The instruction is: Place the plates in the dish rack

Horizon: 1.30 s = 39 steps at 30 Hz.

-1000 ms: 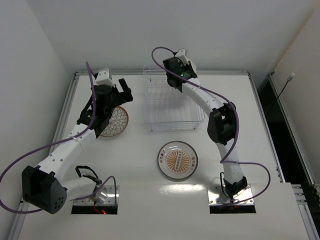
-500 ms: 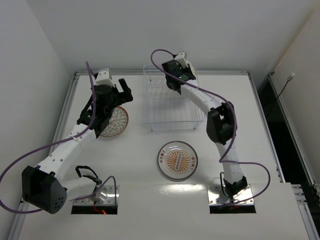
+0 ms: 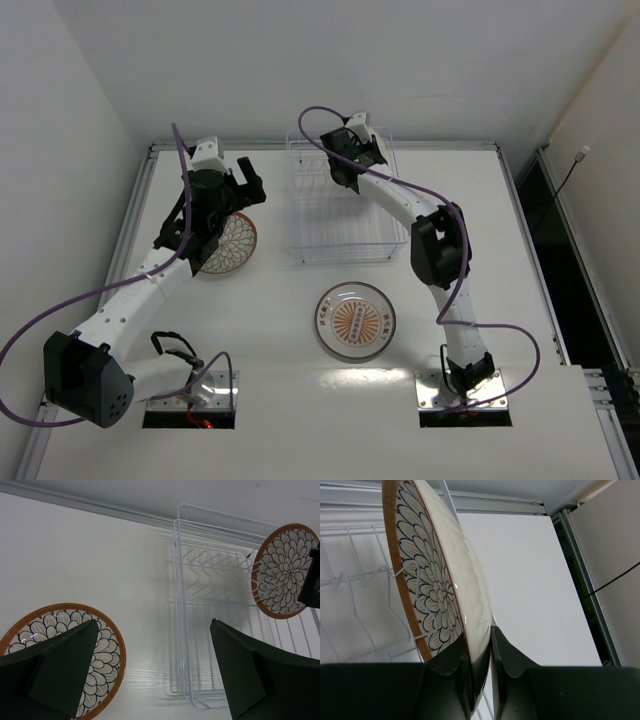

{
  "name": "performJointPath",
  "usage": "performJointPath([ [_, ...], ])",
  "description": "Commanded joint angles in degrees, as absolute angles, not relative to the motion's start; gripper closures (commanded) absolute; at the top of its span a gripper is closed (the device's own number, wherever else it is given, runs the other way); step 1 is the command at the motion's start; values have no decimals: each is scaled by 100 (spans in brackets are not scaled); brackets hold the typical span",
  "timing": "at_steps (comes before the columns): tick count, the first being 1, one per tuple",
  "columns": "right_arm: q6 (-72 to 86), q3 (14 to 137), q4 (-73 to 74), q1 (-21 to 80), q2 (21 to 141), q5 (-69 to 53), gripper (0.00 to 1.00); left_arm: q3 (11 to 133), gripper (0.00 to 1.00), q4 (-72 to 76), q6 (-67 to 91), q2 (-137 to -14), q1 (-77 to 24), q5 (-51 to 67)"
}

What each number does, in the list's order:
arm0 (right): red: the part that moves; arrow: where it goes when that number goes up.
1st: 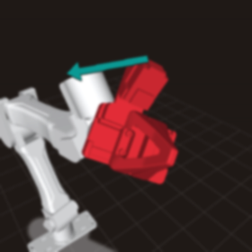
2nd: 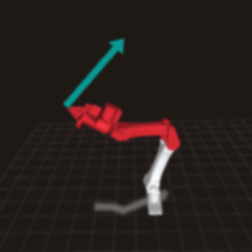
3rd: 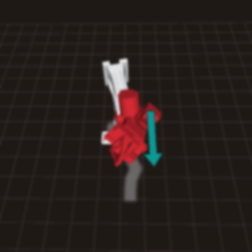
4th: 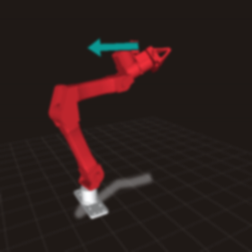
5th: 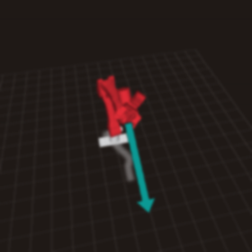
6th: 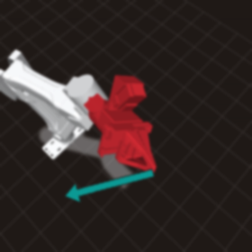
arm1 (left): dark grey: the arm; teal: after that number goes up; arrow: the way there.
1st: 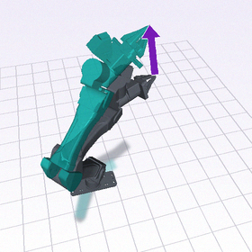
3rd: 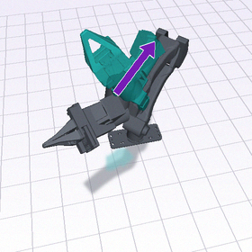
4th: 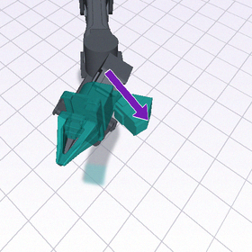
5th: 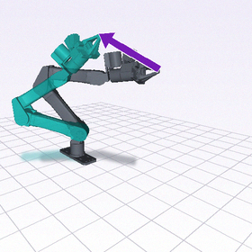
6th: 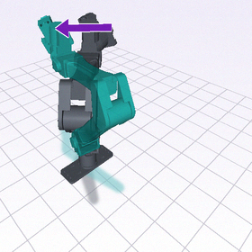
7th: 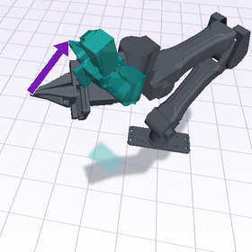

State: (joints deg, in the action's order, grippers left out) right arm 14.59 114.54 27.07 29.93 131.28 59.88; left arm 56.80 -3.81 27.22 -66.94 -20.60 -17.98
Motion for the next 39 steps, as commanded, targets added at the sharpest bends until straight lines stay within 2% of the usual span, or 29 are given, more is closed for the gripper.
performJointPath([
  [1,2135,11215,2927,3103,13201,4817,100,5722,6,-211,2681,-6530,-2101,-1802],
  [2,2136,11215,2927,3103,13201,4816,100,5722,6,-211,2681,-6530,-2101,-1802],
  [4,2136,11215,2927,3103,13201,4764,92,5722,6,-211,2681,-6530,-2101,-1802],
  [5,2188,11215,2927,3103,13201,4764,80,5722,6,-211,2681,-6530,-2101,-1802],
  [8,2241,11215,2927,3103,13070,4764,59,5722,6,-211,2681,-6530,-2101,-1802],
  [11,2241,11215,2927,3103,12921,4895,48,5722,6,-211,2681,-6530,-2101,-1802],
  [14,2241,11276,2979,3164,12754,5054,44,5722,6,-211,2681,-6530,-2101,-1802],
  [22,2180,11776,3172,3164,12463,5115,43,5722,6,-211,2681,-6530,-2101,-1802],
  [33,2180,12173,3401,2856,12875,5159,44,5722,6,-211,2681,-6530,-2101,-1802],
  [37,2312,12120,3401,2655,12876,5089,53,5722,4,-211,2681,-6530,-2101,-1802],
  [38,2381,11990,3401,2654,12798,5089,61,5722,4,-211,2681,-6530,-2101,-1802],
  [39,2382,11927,3401,2602,12745,5089,66,5722,4,-211,2681,-6530,-2101,-1802],
])
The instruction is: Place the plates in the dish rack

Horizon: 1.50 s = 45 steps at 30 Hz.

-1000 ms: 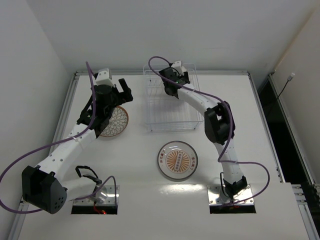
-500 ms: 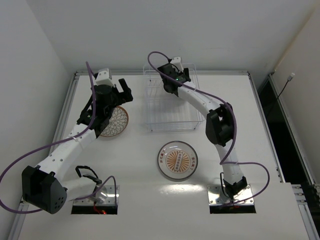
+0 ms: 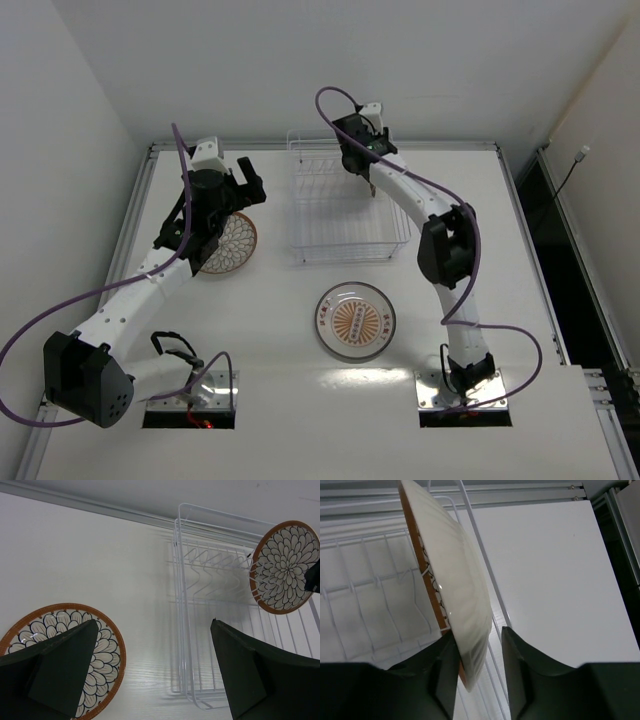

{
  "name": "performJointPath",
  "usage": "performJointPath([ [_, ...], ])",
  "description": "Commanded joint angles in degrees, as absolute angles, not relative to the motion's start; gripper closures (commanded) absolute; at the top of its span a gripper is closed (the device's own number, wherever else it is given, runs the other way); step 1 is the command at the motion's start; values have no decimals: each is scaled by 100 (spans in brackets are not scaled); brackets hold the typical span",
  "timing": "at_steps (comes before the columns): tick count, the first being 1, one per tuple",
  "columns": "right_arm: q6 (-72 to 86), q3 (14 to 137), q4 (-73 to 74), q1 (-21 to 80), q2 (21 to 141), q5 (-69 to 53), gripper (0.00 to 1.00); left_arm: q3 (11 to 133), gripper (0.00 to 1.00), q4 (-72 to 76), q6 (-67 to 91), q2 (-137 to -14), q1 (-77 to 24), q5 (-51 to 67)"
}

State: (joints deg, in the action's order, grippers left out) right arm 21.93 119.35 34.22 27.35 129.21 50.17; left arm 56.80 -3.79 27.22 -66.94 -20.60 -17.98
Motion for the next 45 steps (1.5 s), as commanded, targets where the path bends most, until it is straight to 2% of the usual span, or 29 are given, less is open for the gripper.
performJointPath([
  [1,2460,11875,3401,2602,12744,5089,68,5722,4,-211,2681,-6530,-2101,-1802],
  [4,2583,11760,3340,2549,12586,5037,68,5722,4,-211,2681,-6530,-2101,-1802],
  [8,2637,11865,3401,2496,12586,4966,53,5722,4,-211,2681,-6530,-2101,-1802],
  [9,2637,11865,3401,2496,12586,4966,46,5722,4,-211,2681,-6530,-2101,-1802],
  [12,2637,11813,3332,2496,12464,4913,38,5722,4,-211,2681,-6530,-2101,-1802],
  [23,2522,11497,2910,2769,11578,4395,35,5722,2,-211,2628,-6600,-2101,-1978],
  [31,2680,9091,2224,2962,9521,3385,34,5774,1,-316,2628,-6794,-2101,-1978],
  [34,3040,7764,1943,3015,8652,2980,34,5827,1,-369,2733,-6899,-2101,-1777],
  [35,3163,7021,1734,3067,8013,2788,34,5827,1,-369,2794,-6899,-2101,-1706],
  [40,3805,4813,1468,3067,6076,2085,34,5889,0,-422,2909,-6899,-2101,-1591],
  [41,3806,4590,1398,3067,5543,1926,34,5889,0,-422,2909,-6899,-2101,-1539],
  [45,3998,4052,1992,3067,4792,1548,32,5941,0,-422,2909,-6899,-2101,-1415],
])
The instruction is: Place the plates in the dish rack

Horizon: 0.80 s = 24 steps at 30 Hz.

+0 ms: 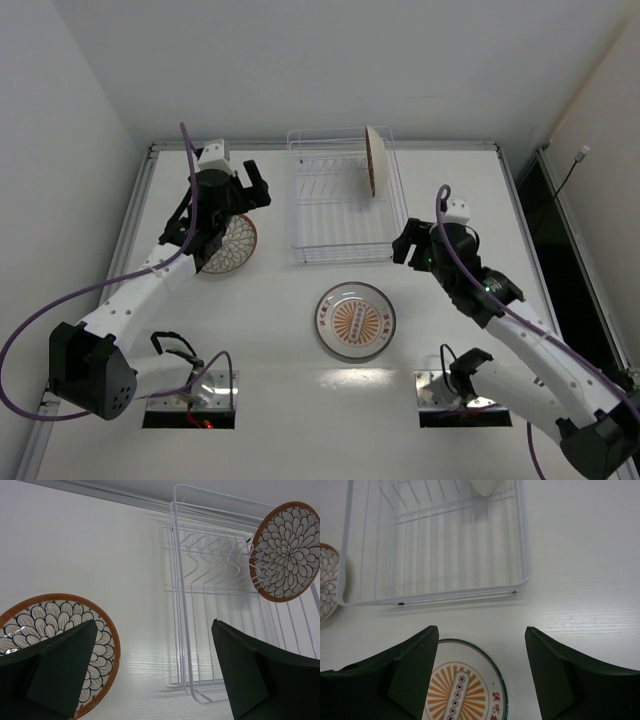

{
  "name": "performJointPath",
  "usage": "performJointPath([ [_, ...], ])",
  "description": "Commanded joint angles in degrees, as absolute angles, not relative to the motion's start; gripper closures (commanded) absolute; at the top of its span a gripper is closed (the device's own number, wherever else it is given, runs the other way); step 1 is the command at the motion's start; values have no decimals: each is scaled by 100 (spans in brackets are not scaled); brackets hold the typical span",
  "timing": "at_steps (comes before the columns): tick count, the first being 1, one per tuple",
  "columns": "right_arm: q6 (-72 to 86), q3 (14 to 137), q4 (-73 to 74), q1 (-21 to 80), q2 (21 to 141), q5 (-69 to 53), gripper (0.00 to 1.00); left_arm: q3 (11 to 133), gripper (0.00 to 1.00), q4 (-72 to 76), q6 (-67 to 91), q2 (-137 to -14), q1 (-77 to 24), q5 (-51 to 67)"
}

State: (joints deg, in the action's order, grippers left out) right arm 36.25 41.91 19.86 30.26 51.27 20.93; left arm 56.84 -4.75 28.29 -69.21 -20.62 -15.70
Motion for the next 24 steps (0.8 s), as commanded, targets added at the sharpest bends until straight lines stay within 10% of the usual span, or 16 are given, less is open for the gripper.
performJointPath([
  [1,4130,3913,2169,3067,4703,1547,32,5941,0,-422,2909,-6899,-2101,-1415],
  [13,5684,1144,1398,3059,3226,202,32,5941,0,-422,2909,-6899,-2101,-1415],
  [24,6064,624,519,3059,4183,9,32,5818,0,-413,2909,-7119,-2101,-1415],
])
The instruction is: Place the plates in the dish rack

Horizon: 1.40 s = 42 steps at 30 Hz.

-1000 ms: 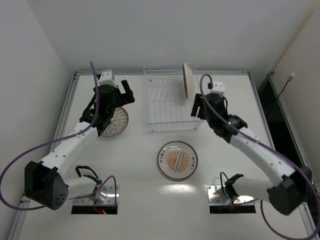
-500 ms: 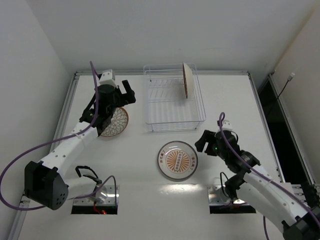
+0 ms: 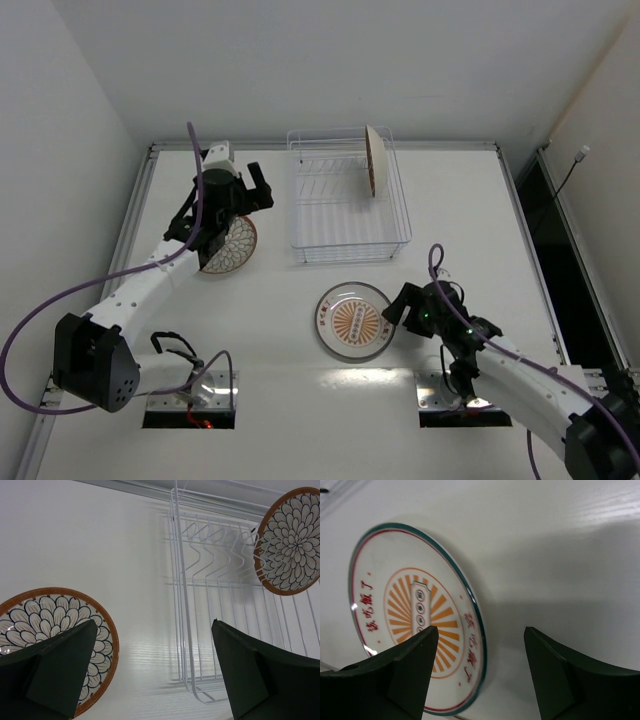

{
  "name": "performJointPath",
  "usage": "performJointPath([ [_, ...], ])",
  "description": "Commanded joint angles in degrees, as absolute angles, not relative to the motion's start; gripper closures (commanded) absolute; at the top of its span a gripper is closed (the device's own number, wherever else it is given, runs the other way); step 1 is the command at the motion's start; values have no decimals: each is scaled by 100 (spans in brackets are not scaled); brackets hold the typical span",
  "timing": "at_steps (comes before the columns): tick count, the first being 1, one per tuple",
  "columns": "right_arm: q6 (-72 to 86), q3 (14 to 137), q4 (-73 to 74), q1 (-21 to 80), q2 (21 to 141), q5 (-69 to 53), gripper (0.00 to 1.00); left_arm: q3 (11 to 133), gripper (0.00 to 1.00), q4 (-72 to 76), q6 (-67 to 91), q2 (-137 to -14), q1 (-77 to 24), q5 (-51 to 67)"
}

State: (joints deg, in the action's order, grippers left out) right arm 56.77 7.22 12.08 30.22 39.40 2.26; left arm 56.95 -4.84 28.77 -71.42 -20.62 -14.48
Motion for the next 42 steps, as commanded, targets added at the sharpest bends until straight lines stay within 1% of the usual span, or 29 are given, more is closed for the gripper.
performJointPath([
  [1,6064,624,458,3111,4253,9,32,5818,0,-413,2909,-7119,-2101,-1476],
  [4,6117,677,457,3111,4438,9,32,5818,0,-413,2909,-7066,-2101,-1477],
  [6,6179,598,177,3111,4526,-104,32,5818,0,-413,2909,-7066,-2101,-1477],
  [7,6240,519,63,3111,4605,-105,34,5818,0,-413,2909,-7066,-2101,-1477],
  [9,6292,458,-272,3111,4763,-254,36,5871,0,-413,2909,-7066,-2101,-1477],
  [12,6293,457,-544,3111,5027,-404,43,5871,0,-413,2909,-7066,-2101,-1477],
  [13,6293,457,-597,3111,5080,-456,48,5871,0,-413,2909,-7066,-2101,-1477],
  [16,6293,457,-773,3111,5194,-510,57,5871,0,-413,2909,-7066,-2101,-1477],
  [17,6293,457,-773,3111,5194,-510,70,5871,0,-413,2909,-7066,-2101,-1477],
  [19,6293,457,-773,3111,5142,-510,80,5871,0,-413,2909,-7066,-2101,-1477],
  [20,6293,457,-773,3111,5046,-510,91,5871,0,-413,2909,-7066,-2101,-1477],
  [22,6240,518,-573,3111,4836,-562,100,5871,0,-413,2909,-7066,-2101,-1477],
  [25,5995,825,156,3181,4431,-493,100,5871,0,-413,2909,-7066,-2101,-1547],
  [26,5994,1061,402,3182,4090,-362,100,5871,0,-413,2909,-7066,-2101,-1547],
  [30,5731,1756,1841,3305,3281,43,100,5871,0,-413,2909,-7066,-2101,-1547],
  [33,5678,2319,2415,3357,2806,185,100,5871,0,-413,2909,-7066,-2101,-1608],
  [38,5494,3321,2987,3462,2672,263,100,5871,0,-413,2856,-7066,-2101,-1608],
  [40,5389,3820,3146,3463,2672,587,100,5871,0,-413,2856,-7066,-2101,-1608],
  [41,5188,4041,3225,3463,2898,789,100,5871,0,-413,2856,-7066,-2101,-1608],
  [42,5099,4269,3321,3463,3040,1252,100,5871,0,-413,2856,-7066,-2101,-1608],
])
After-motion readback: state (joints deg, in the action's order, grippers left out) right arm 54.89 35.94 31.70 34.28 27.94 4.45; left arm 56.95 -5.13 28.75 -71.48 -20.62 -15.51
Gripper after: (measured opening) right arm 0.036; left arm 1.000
